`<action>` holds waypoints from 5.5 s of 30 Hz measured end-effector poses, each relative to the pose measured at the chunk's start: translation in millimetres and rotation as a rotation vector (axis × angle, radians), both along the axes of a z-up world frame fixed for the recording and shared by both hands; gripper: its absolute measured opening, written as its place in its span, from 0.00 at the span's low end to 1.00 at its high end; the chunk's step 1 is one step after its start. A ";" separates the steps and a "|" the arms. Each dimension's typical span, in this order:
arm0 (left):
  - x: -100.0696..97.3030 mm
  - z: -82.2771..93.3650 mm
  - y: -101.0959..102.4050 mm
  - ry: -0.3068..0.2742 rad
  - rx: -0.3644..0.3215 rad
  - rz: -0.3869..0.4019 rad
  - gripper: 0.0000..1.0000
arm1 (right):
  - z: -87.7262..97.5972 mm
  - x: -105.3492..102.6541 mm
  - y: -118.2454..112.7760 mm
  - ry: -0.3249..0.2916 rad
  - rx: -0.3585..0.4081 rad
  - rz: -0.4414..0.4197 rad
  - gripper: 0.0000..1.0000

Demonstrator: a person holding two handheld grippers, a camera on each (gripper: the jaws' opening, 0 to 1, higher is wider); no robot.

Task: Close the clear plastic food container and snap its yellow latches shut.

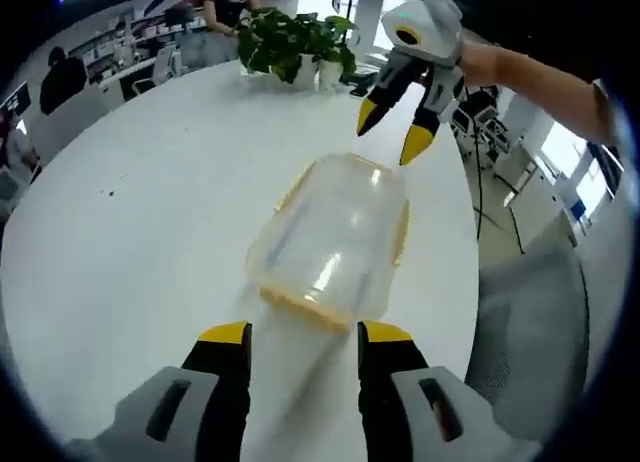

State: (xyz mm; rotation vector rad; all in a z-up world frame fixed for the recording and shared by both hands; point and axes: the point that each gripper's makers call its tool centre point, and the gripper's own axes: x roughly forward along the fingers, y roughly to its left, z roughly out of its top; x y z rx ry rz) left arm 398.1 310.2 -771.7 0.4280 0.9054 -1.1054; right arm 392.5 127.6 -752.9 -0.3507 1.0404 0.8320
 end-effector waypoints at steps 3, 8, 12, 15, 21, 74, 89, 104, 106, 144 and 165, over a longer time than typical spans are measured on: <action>2.4 4.0 -6.3 0.033 -0.043 0.125 0.41 | -1.3 7.1 2.1 -0.008 0.001 -0.056 0.41; 2.8 5.7 -8.8 0.081 -0.063 0.284 0.42 | -6.1 11.5 7.6 0.017 0.010 -0.150 0.41; -3.8 -0.5 -12.7 0.122 -0.056 0.311 0.42 | -12.2 13.9 6.5 0.044 0.002 -0.233 0.40; -7.9 -4.4 -17.7 0.166 -0.069 0.355 0.45 | -13.6 13.4 6.4 0.081 0.016 -0.303 0.39; -10.0 -6.2 -23.9 0.214 -0.093 0.413 0.44 | -22.3 11.5 7.5 0.145 0.063 -0.388 0.37; 7.7 -6.3 -17.1 0.219 -0.139 0.376 0.39 | -25.3 -5.4 29.8 0.210 0.179 -0.655 0.28; 11.0 -1.2 -5.0 0.189 -0.132 0.343 0.44 | -21.2 -11.9 33.6 0.152 0.090 -0.499 0.32; 8.8 8.3 4.3 0.052 -0.024 0.133 0.43 | -9.3 -7.6 36.4 0.105 0.029 -0.345 0.36; 5.7 8.3 2.4 0.029 -0.004 0.088 0.43 | -8.7 -8.0 36.1 0.100 0.012 -0.325 0.36; -2.2 26.1 -23.0 -0.097 0.026 -0.275 0.40 | -3.6 -6.0 55.0 -0.013 -0.183 0.182 0.32; -8.6 30.6 -42.4 -0.139 0.019 -0.399 0.39 | 2.1 1.9 81.9 -0.043 -0.161 0.265 0.31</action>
